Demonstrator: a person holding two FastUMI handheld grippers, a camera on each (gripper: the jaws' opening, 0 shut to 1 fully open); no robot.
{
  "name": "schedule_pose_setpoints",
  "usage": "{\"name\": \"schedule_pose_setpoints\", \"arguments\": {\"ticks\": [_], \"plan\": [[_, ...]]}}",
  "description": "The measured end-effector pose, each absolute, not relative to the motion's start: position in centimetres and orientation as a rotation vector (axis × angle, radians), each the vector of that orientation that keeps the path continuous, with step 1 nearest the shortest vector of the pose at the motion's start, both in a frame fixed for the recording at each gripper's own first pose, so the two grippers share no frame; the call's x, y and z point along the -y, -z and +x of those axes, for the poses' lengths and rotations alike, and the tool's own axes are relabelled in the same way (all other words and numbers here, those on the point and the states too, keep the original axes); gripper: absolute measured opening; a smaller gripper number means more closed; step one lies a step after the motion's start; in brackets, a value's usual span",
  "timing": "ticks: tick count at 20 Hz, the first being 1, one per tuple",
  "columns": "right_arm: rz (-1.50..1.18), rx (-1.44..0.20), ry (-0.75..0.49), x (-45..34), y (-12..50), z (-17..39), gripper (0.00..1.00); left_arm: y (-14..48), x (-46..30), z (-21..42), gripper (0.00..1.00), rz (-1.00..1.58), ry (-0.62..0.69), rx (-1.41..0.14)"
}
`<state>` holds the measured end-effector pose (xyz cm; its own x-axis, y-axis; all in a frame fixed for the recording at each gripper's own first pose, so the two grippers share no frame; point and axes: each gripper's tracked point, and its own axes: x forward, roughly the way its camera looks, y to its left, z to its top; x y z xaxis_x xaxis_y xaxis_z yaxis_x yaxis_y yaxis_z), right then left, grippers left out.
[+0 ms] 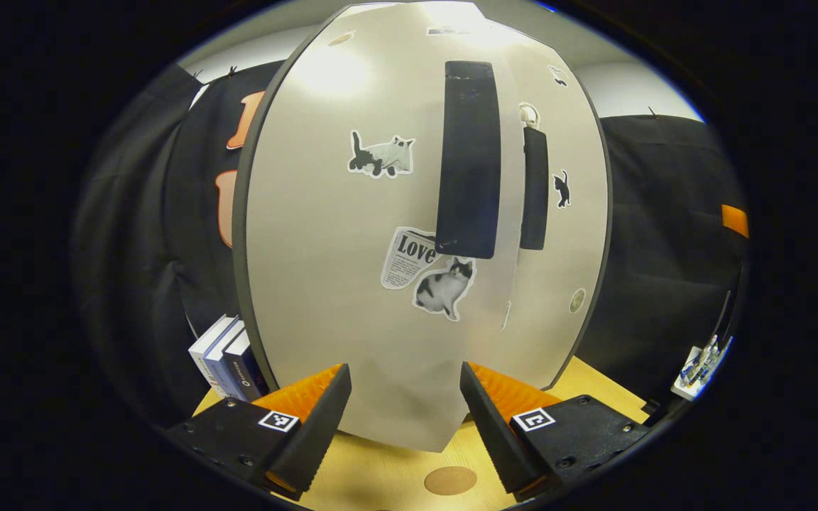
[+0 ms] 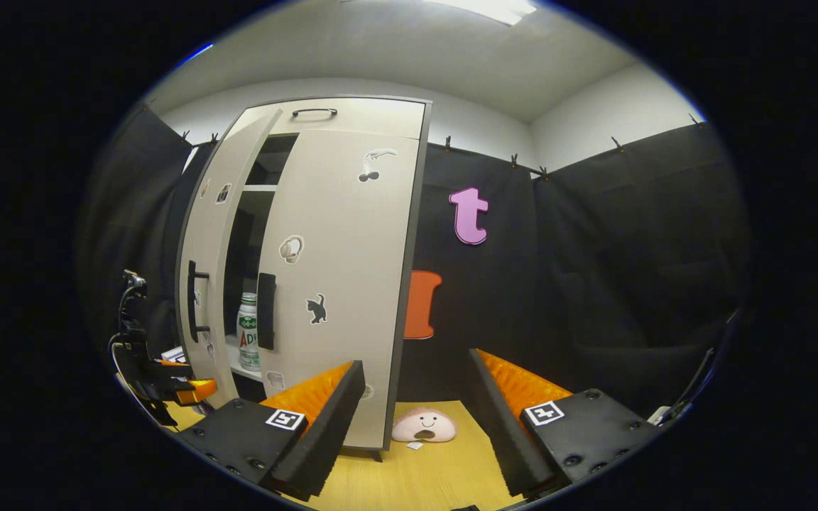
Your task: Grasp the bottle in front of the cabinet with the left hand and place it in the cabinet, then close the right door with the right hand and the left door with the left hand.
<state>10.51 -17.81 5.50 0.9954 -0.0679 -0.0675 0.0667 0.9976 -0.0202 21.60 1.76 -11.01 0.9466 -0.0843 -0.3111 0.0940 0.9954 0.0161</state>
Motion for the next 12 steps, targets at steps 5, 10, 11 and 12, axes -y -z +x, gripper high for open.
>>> {"name": "schedule_pose_setpoints", "arguments": {"ticks": [5, 10, 11, 12], "plan": [[-0.022, -0.079, 0.076, 18.2, -4.9, 11.6, 0.96, 11.5, -1.2, 23.5, 0.94, 0.039, 0.094, -0.317], [-0.018, -0.096, 0.072, 18.4, -4.0, 12.6, 0.96, 12.4, -0.6, 25.4, 0.94, 0.055, 0.097, -0.327], [-0.019, -0.099, 0.073, 18.5, -3.9, 12.7, 0.96, 12.7, -0.4, 25.7, 0.94, 0.058, 0.098, -0.33], [-0.017, -0.103, 0.073, 18.5, -3.7, 13.0, 0.96, 12.9, -0.3, 25.9, 0.94, 0.061, 0.098, -0.331]]}}
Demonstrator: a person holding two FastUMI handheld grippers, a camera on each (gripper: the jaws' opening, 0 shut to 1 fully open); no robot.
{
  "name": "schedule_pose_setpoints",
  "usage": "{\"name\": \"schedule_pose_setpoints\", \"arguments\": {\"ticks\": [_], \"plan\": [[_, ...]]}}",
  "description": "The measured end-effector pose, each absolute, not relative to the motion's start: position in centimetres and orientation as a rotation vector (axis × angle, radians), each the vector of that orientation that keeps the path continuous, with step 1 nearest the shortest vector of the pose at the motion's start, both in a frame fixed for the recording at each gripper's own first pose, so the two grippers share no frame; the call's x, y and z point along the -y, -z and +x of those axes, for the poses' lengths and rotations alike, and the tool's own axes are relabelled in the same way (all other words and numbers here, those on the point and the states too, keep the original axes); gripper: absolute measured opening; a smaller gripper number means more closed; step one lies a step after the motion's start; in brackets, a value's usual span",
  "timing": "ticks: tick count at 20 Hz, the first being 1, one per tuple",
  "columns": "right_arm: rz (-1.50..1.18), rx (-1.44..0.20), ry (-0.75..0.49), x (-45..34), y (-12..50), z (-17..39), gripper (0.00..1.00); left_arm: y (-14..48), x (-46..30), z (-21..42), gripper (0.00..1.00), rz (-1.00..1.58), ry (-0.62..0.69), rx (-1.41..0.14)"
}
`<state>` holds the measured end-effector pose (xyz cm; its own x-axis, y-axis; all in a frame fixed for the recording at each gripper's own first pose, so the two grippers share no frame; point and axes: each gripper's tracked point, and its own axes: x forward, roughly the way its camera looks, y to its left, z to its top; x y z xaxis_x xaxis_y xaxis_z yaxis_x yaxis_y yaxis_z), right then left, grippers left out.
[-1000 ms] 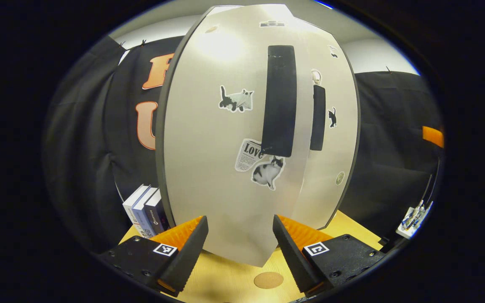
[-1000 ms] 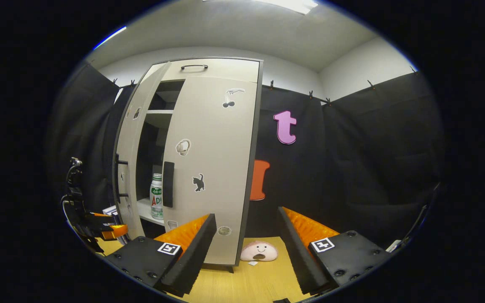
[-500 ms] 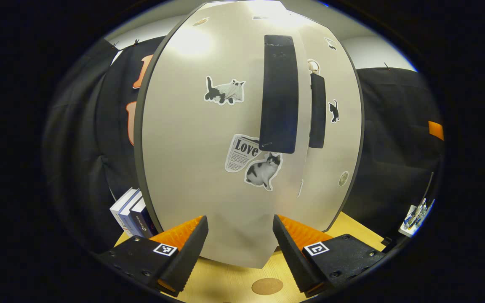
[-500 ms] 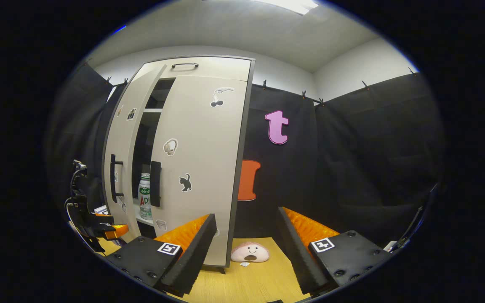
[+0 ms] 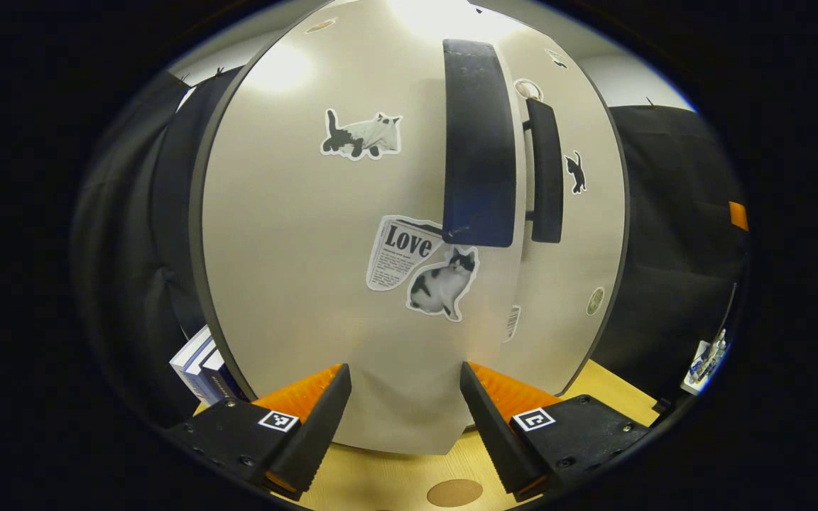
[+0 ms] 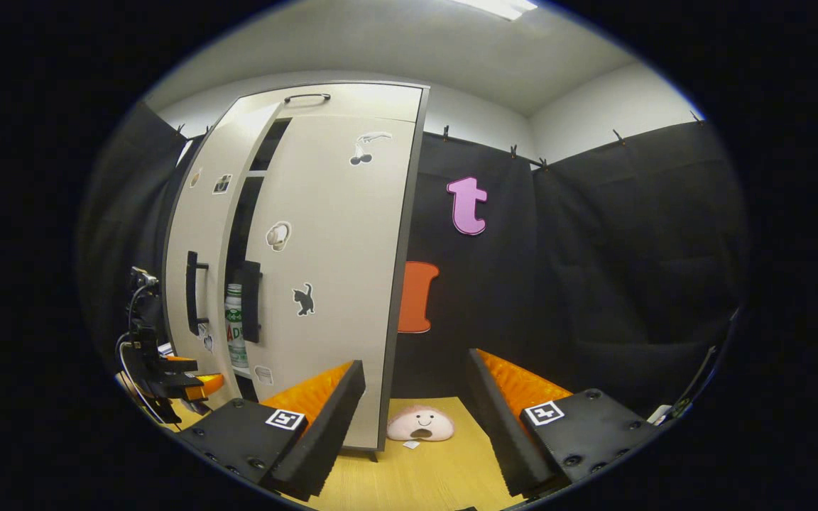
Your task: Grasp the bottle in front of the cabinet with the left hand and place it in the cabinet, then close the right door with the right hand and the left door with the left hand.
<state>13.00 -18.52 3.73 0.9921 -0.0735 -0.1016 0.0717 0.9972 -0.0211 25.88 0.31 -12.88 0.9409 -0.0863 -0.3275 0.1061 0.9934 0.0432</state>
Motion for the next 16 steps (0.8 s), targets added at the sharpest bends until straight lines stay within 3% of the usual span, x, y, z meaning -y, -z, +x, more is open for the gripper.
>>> {"name": "schedule_pose_setpoints", "arguments": {"ticks": [16], "plan": [[0.002, -0.136, 0.034, 17.7, -2.6, 15.2, 0.96, 13.1, -2.3, 27.5, 0.94, 0.1, 0.03, -0.348]]}}
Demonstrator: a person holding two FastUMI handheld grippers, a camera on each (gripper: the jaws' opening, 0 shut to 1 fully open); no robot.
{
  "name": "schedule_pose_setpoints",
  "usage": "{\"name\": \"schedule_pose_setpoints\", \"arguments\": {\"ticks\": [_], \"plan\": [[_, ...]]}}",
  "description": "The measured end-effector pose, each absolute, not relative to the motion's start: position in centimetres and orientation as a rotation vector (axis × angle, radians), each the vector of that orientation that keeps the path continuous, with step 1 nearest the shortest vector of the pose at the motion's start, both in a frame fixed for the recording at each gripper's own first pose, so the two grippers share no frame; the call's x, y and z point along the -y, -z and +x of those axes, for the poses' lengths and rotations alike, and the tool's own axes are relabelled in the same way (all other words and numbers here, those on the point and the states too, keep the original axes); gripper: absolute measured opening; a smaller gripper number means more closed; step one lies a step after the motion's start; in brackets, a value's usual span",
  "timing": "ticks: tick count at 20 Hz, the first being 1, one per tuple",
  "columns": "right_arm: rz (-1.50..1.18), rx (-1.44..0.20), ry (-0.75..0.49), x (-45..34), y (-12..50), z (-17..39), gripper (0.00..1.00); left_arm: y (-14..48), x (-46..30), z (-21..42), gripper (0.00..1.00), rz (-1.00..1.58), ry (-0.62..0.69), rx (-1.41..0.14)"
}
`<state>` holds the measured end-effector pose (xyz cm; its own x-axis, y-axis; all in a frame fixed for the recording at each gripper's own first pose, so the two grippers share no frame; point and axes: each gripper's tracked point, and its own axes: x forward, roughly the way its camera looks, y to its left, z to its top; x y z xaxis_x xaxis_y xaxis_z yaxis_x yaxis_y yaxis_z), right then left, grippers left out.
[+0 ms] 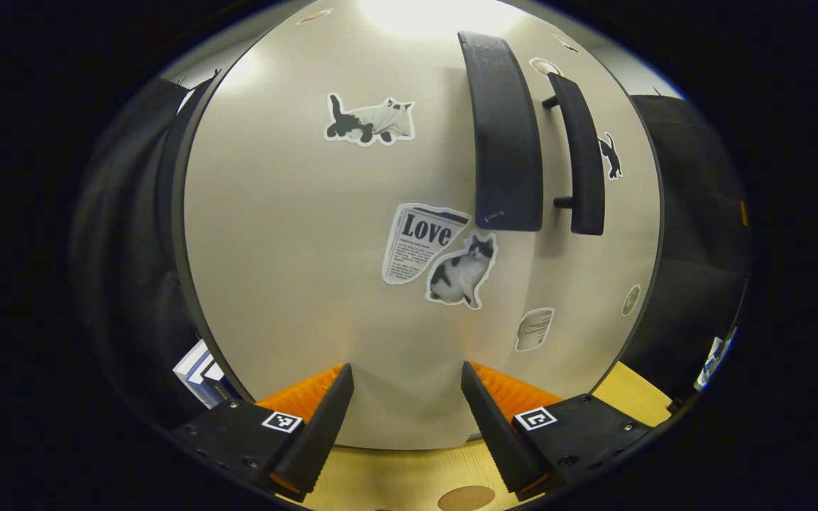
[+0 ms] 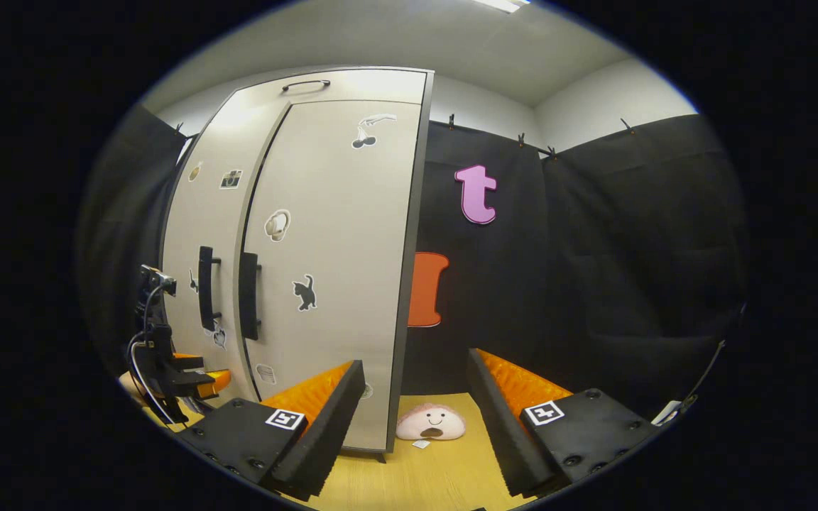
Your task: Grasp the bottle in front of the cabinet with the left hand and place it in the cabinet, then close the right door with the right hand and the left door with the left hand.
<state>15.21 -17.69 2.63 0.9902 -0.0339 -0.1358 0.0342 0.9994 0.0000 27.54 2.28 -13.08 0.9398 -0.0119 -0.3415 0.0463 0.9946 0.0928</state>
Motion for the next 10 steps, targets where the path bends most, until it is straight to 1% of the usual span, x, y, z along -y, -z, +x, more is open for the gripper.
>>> {"name": "schedule_pose_setpoints", "arguments": {"ticks": [10], "plan": [[0.027, -0.105, -0.002, 15.9, -4.1, 13.6, 0.96, 6.6, -4.9, 22.3, 0.94, 0.061, -0.005, -0.29]]}}
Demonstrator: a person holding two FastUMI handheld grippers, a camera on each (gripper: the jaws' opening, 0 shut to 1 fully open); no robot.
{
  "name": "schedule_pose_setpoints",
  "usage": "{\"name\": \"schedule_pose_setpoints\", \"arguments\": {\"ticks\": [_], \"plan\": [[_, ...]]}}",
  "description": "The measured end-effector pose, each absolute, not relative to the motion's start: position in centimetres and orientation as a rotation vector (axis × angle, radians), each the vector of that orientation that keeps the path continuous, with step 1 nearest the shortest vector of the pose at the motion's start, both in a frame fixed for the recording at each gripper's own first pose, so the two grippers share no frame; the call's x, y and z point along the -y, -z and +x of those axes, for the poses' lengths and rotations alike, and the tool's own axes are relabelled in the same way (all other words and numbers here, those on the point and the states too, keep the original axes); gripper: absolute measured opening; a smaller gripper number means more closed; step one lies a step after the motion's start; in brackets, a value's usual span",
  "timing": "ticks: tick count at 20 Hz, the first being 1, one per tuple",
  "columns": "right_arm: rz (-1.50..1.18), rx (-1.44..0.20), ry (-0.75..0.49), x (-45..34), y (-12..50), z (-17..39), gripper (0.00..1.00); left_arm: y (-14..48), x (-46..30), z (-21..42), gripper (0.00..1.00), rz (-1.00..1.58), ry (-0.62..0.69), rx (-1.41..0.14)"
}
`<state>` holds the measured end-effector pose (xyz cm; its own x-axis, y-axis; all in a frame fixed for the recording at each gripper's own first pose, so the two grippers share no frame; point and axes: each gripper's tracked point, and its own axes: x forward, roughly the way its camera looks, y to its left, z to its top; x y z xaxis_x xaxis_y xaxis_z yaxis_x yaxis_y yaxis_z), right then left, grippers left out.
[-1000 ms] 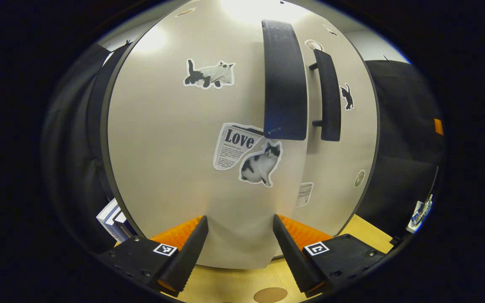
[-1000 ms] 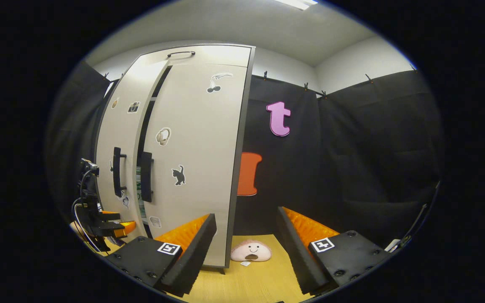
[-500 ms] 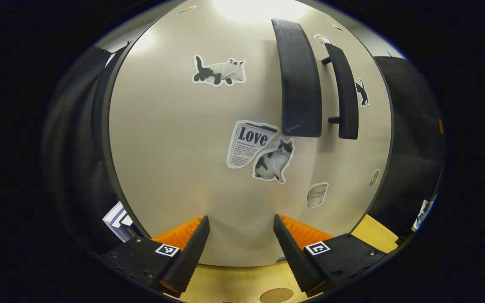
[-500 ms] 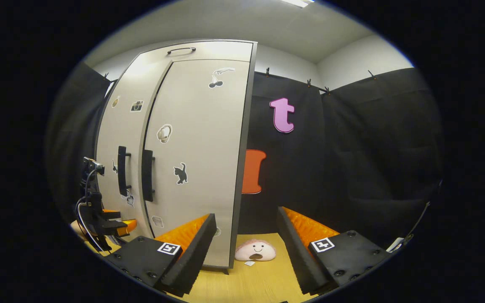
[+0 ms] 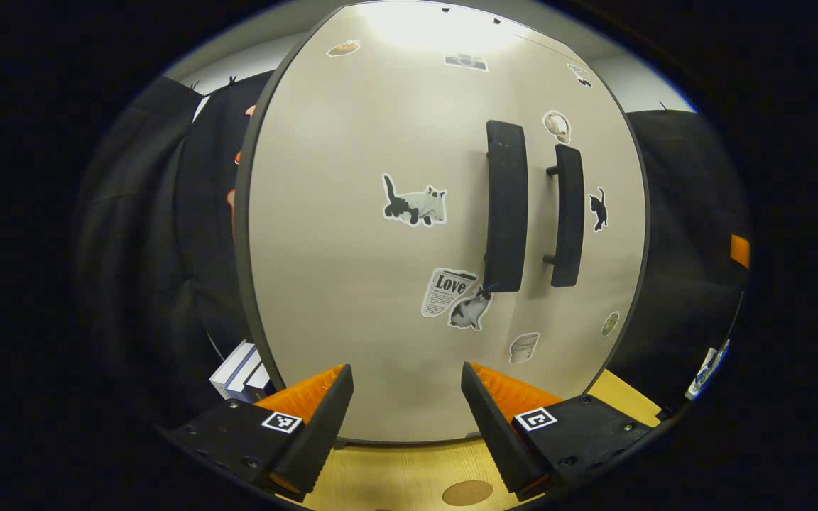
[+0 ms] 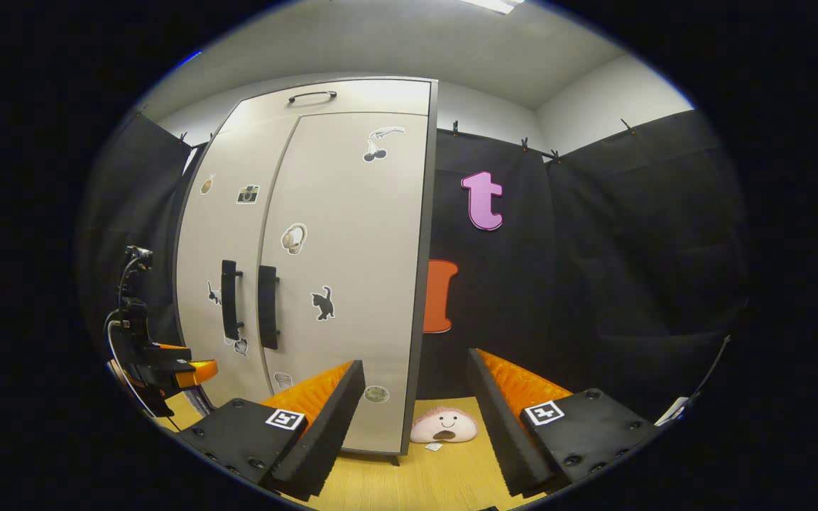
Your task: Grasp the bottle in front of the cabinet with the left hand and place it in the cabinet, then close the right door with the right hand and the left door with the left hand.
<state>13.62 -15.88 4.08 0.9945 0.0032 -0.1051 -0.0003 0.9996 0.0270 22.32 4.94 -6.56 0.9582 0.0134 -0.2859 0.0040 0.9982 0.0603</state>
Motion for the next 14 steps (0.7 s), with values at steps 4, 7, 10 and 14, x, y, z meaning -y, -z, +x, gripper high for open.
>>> {"name": "schedule_pose_setpoints", "arguments": {"ticks": [4, 7, 10, 14], "plan": [[0.029, -0.092, -0.016, 15.3, -5.1, 12.2, 0.96, 4.0, -6.0, 19.5, 0.95, 0.049, -0.023, -0.276], [0.034, -0.071, -0.026, 15.1, -6.3, 10.9, 0.96, 1.7, -6.2, 17.4, 0.95, 0.021, -0.022, -0.255], [0.038, -0.045, -0.029, 15.2, -7.5, 9.6, 0.96, -1.4, -6.3, 15.5, 0.95, -0.007, -0.018, -0.22], [0.035, -0.025, -0.028, 15.4, -8.7, 8.0, 0.96, -5.6, -5.9, 12.9, 0.95, -0.003, 0.0, -0.16]]}}
